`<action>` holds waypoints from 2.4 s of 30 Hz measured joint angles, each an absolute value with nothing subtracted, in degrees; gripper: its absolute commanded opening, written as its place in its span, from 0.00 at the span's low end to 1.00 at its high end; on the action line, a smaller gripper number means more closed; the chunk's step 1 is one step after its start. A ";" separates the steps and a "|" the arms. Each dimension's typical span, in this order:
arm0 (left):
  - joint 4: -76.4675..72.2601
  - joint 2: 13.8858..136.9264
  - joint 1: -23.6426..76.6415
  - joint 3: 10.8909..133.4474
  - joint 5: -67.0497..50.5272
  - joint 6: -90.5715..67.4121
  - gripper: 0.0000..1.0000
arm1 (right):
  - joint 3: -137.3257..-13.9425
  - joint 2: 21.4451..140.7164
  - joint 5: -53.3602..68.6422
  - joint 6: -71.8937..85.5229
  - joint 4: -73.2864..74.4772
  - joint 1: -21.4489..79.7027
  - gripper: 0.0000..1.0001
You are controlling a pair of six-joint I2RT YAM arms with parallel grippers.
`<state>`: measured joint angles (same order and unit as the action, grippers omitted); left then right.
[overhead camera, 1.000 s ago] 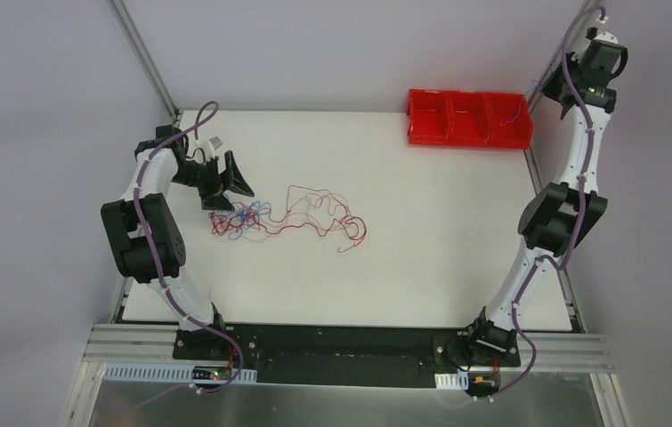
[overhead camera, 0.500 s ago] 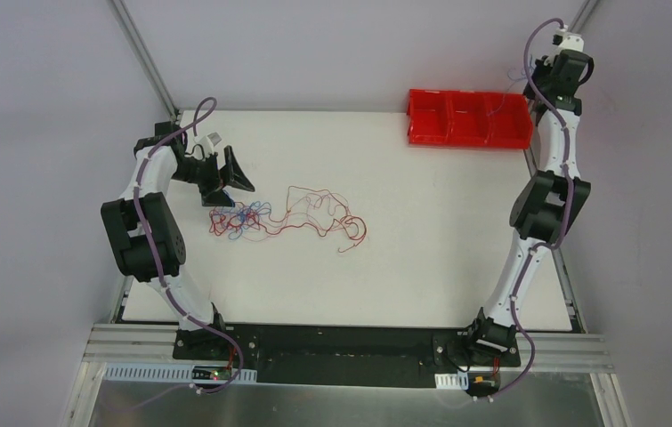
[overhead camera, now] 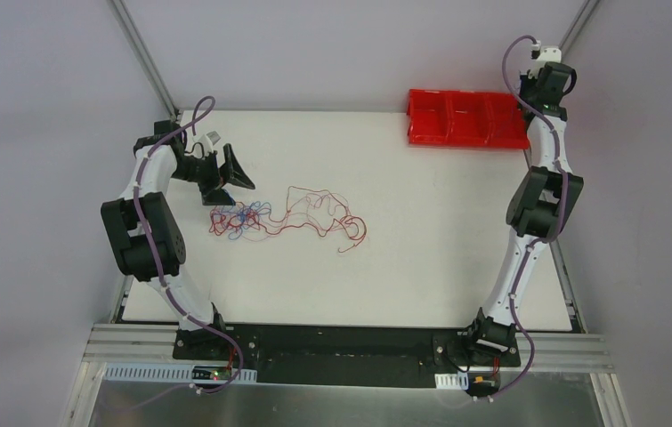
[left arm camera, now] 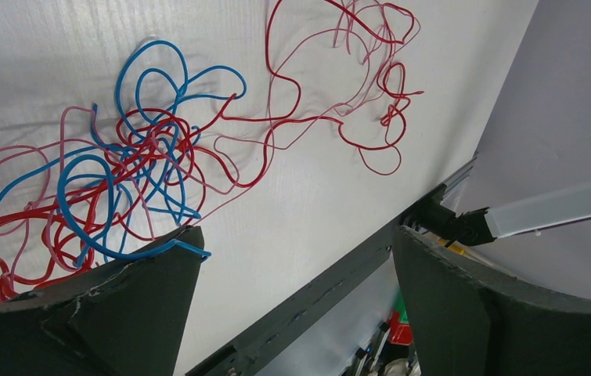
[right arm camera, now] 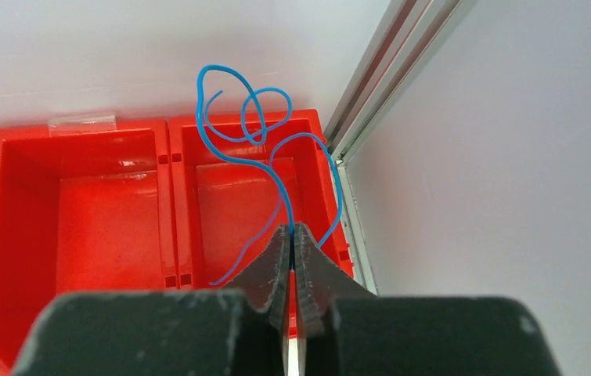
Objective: Untangle the cables
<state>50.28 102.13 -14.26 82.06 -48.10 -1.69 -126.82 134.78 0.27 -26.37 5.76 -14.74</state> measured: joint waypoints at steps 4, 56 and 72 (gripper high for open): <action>50.22 102.52 -14.26 82.26 -48.16 -1.96 0.93 | -126.82 134.78 0.47 -28.71 5.87 -14.31 0.06; 47.22 100.20 -5.23 75.16 -55.33 -3.70 0.60 | -95.74 108.22 34.74 -8.03 46.02 23.16 0.75; 41.76 97.93 -4.58 62.06 -47.35 -5.26 0.84 | -106.26 123.66 18.48 -3.79 39.20 38.96 0.85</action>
